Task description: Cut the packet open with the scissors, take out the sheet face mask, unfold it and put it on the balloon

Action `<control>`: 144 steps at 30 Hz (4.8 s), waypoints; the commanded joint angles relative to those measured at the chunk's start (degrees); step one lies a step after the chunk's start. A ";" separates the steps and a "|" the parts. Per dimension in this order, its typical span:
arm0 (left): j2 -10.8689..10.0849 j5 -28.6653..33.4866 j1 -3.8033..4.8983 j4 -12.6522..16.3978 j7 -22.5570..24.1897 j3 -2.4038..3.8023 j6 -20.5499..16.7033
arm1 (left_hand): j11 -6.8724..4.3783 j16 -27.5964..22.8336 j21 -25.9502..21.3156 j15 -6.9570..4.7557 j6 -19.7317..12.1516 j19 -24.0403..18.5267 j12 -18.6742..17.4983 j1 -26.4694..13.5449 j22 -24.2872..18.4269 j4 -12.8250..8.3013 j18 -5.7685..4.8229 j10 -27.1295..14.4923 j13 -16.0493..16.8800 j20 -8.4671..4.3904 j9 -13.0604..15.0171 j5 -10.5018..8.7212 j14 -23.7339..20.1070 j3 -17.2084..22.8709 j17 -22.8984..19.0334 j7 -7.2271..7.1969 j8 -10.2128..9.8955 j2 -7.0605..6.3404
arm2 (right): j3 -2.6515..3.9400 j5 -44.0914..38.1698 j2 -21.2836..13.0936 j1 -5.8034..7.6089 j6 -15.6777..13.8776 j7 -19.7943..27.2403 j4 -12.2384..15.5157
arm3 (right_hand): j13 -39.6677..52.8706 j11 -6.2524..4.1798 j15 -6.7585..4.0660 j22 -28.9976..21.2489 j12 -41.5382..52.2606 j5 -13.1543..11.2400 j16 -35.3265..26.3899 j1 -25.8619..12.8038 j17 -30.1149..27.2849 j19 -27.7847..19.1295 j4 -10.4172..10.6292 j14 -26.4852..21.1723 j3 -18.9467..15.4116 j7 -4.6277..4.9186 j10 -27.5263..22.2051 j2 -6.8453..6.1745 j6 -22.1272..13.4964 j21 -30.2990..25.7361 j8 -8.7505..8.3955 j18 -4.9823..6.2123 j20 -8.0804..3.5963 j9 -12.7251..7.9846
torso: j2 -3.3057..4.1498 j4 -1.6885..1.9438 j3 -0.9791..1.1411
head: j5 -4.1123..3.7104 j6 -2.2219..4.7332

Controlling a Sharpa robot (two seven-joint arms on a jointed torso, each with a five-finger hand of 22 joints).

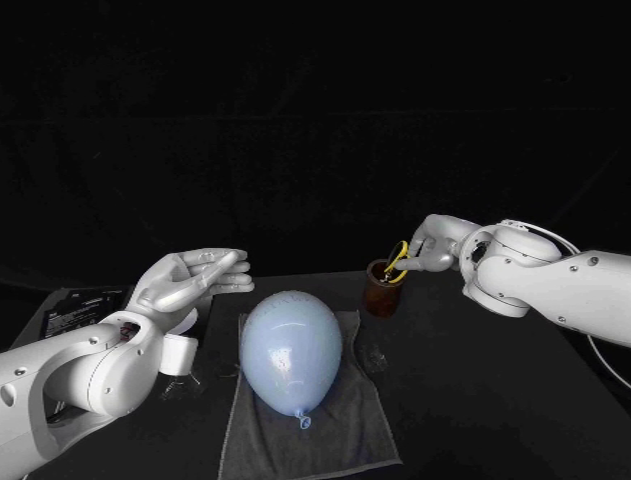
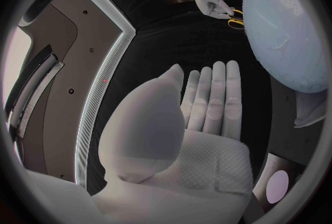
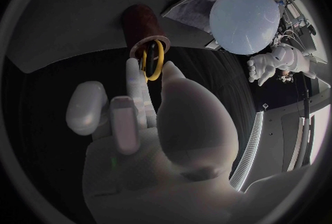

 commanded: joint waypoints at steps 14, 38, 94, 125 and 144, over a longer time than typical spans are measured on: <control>0.03 0.21 0.10 -0.23 -0.39 0.07 1.67 | 0.54 -0.69 -0.45 0.18 -0.07 -0.49 -0.60 -0.85 -0.23 0.18 0.61 -0.10 -0.01 0.31 -0.14 -0.02 -0.69 0.76 0.21 0.64 -0.53 0.59 | 0.03 2.54 0.47 -0.09 -2.80 0.70 -0.87 | -1.56 -0.77 -1.02 2.69 -1.14 -4.37 1.31 7.13 3.26 0.94 -0.32 3.85 16.86 -0.65 1.39 5.31 2.54 1.74 -2.25 -1.19 -0.59 -0.99 | 0.01 -0.03 0.03 | -0.13 -0.26; 0.08 0.21 0.10 -1.03 -1.10 0.06 1.78 | 0.77 -1.16 -0.72 0.37 -0.48 -0.72 -0.88 -0.77 -0.44 -0.02 0.62 -0.56 -0.03 0.47 -0.26 -0.02 -1.02 1.37 0.36 0.92 -0.97 0.74 | 0.07 13.72 -0.28 -0.03 -13.47 7.55 -0.21 | -5.34 -1.06 -1.27 6.11 -1.05 -6.57 2.63 0.83 6.11 1.63 -13.47 4.33 41.34 -0.96 4.10 -3.20 4.44 3.27 -0.30 -1.60 -0.71 3.25 | -0.02 -0.03 0.02 | -0.24 0.06; 18.85 -15.21 9.18 -24.69 -5.84 -0.26 5.06 | 4.56 -11.94 -10.94 5.37 -7.48 -17.12 -0.98 -2.43 -2.36 -0.30 -2.89 -13.24 -0.15 4.74 -1.19 -0.10 -14.66 -5.34 -2.56 1.98 -5.49 -2.12 | 1.22 21.78 11.60 5.92 -17.28 15.36 -5.95 | -4.90 -2.15 -2.24 4.93 -0.11 -8.18 1.75 1.82 3.54 0.36 -19.49 3.73 41.37 -1.78 8.24 -4.17 6.59 2.20 1.41 -1.21 -1.66 5.01 | -1.56 0.65 -0.66 | 0.53 1.41; 29.86 -18.93 9.39 -37.51 -11.34 -2.14 10.18 | 5.19 -12.56 -13.21 5.78 -13.48 -25.16 -0.44 -0.06 -3.03 -0.14 -3.15 -16.34 0.05 4.71 -2.25 -0.13 -14.55 -12.80 -3.56 3.64 -7.27 0.94 | 1.28 23.58 16.92 4.35 -18.33 17.49 -6.99 | -4.90 -2.15 -2.27 4.61 -0.19 -8.18 1.72 1.75 3.45 0.17 -19.56 3.72 41.48 -1.78 8.24 -3.97 6.48 1.96 1.33 -1.14 -1.69 5.01 | -1.37 0.63 -0.62 | 2.12 1.39; 29.85 -18.94 9.39 -37.56 -11.03 -2.12 12.49 | 1.81 -8.25 -8.28 2.16 -2.75 -8.94 0.44 5.32 -1.56 -0.05 0.62 -7.13 0.15 4.48 0.08 -0.08 -4.45 -12.73 -1.60 0.77 -2.90 7.65 | 1.29 24.34 17.23 3.66 -18.77 18.04 -6.95 | -4.89 -2.14 -2.27 4.51 -0.24 -8.19 1.70 1.67 3.38 0.10 -19.61 3.71 41.53 -1.77 8.24 -3.87 6.43 1.88 1.28 -1.11 -1.71 5.02 | -1.42 0.55 -0.70 | 2.07 1.24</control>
